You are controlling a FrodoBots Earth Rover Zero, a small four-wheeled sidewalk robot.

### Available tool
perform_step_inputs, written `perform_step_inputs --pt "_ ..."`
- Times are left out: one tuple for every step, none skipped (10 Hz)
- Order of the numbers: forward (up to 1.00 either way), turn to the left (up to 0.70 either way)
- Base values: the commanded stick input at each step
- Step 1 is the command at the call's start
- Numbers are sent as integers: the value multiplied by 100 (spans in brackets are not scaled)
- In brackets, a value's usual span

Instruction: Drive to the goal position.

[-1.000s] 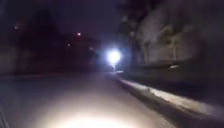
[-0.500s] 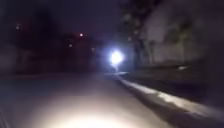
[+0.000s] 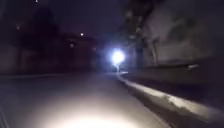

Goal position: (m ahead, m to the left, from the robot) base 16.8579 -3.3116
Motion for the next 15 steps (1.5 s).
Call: perform_step_inputs --pt "70 0" --pt "70 0" --pt "70 0" --pt "70 0" --pt "70 0" --pt "70 0" --pt "70 0" --pt "70 0" --pt "70 0" --pt "70 0" --pt "70 0" --pt "70 0" --pt "70 0" --pt "70 0" --pt "70 0"
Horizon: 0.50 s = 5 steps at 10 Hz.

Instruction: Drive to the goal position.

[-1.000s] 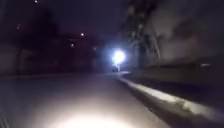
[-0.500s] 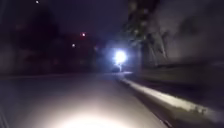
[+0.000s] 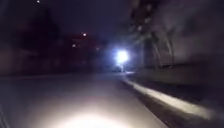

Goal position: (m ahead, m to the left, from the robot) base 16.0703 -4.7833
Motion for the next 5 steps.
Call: perform_step_inputs --pt "70 0" --pt "70 0" --pt "70 0" --pt "70 0" --pt "70 0"
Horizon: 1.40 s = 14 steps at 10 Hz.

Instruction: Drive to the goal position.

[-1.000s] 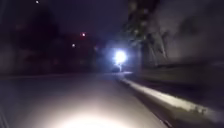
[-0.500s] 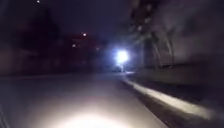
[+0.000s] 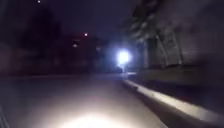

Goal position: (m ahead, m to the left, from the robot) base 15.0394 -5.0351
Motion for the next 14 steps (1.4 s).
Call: perform_step_inputs --pt "70 0" --pt "70 0" --pt "70 0" --pt "70 0" --pt "70 0" --pt "70 0" --pt "70 0" --pt "70 0" --pt "70 0" --pt "70 0" --pt "70 0" --pt "70 0" --pt "70 0" --pt "70 0"
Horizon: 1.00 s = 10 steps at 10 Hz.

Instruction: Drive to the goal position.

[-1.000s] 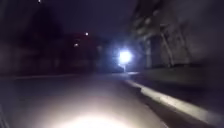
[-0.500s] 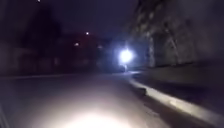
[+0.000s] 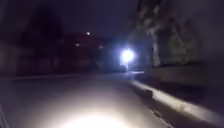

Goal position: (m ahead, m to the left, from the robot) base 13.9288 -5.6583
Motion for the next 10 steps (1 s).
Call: perform_step_inputs --pt "70 0" --pt "70 0" --pt "70 0" --pt "70 0" --pt "70 0" --pt "70 0" --pt "70 0" --pt "70 0" --pt "70 0" --pt "70 0"
